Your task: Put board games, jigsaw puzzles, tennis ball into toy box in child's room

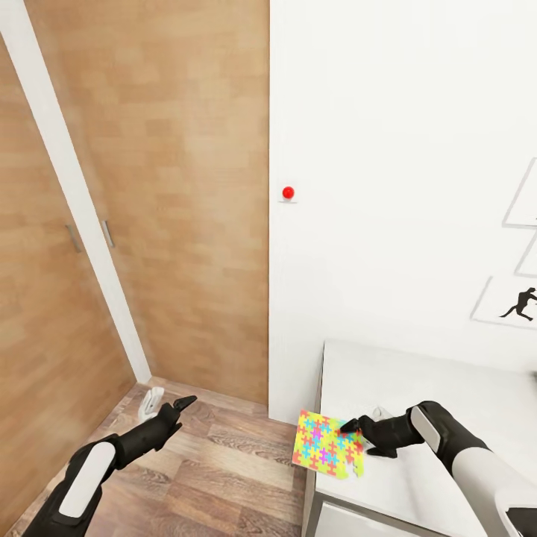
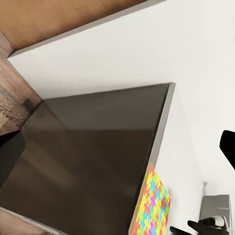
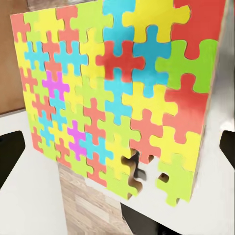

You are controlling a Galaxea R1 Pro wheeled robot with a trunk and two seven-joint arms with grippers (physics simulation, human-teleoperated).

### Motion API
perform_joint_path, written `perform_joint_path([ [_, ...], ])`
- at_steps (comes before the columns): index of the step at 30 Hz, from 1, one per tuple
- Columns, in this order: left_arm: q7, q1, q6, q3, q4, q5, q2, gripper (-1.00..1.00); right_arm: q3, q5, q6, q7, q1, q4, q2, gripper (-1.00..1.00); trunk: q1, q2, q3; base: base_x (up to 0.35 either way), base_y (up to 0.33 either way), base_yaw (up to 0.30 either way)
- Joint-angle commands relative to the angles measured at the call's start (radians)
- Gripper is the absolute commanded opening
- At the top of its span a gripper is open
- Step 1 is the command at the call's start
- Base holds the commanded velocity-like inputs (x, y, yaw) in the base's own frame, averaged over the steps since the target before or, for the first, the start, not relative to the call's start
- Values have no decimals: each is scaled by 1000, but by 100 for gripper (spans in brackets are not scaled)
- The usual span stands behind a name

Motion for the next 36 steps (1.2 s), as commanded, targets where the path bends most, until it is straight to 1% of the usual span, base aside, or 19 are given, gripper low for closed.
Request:
perform_joint_path([
  [1,-3,-2,4,2,4,0,-1,100,1,4,2,7,-2,-2,-5,100,1,-2,-2,0,0,0],
  [3,-4,-4,-2,1,12,1,-1,100,0,3,2,7,-3,-3,-16,100,1,-2,-2,0,0,0],
  [4,-4,-5,-8,1,17,1,-2,100,-1,3,2,8,-5,-4,-28,100,1,-2,-2,0,0,0],
  [6,-4,-6,-12,1,21,1,-2,100,-1,3,2,9,-6,-5,-37,100,1,-2,-2,0,0,0],
  [13,-4,-8,-17,-2,26,1,-3,100,-2,2,2,18,-8,-14,-48,100,1,-2,-2,0,0,0],
  [14,-6,-8,-23,-16,28,-10,-3,100,-2,2,2,41,-5,-33,-54,100,1,-2,-2,0,0,0],
  [15,-6,-8,-23,-16,28,-10,-3,100,-2,2,2,41,-5,-33,-54,100,1,-2,-2,0,0,0],
  [17,-13,-9,-32,-30,30,-19,-3,100,-1,2,2,64,-2,-54,-62,100,1,-2,-2,0,0,0],
  [22,-38,-11,-48,-46,42,-27,-3,100,-1,2,2,104,2,-88,-80,100,1,-2,-2,0,0,0],
  [23,-38,-11,-48,-46,42,-27,-3,100,-1,2,2,104,2,-88,-80,100,1,-2,-2,0,0,0],
  [26,-82,-21,-60,-54,82,-32,-5,100,-1,3,1,147,6,-121,-98,100,1,-2,-2,0,0,0],
  [27,-148,-44,-86,-59,152,-34,-6,100,0,3,-5,183,12,-161,-125,100,1,-2,-2,0,0,0],
  [28,-179,-52,-101,-60,181,-35,-6,100,0,3,-10,195,15,-181,-137,100,1,-2,-2,0,0,0],
  [29,-179,-52,-101,-60,181,-35,-6,100,0,3,-10,195,15,-181,-137,100,1,-2,-2,0,0,0],
  [31,-253,-70,-133,-61,249,-37,-6,100,-1,3,-23,217,21,-233,-166,100,1,-2,-2,0,0,0],
  [32,-253,-70,-133,-61,249,-37,-6,100,-1,3,-23,217,21,-233,-166,100,1,-2,-2,0,0,0],
  [34,-333,-93,-161,-63,325,-41,-7,100,-1,2,-36,241,30,-296,-203,100,1,-2,-2,0,0,0],
  [35,-333,-93,-161,-63,325,-41,-7,100,-1,2,-36,241,30,-296,-203,100,1,-2,-2,0,0,0],
  [36,-370,-107,-172,-64,365,-45,-7,100,-1,2,-41,257,36,-328,-224,100,1,-2,-2,0,0,0],
])
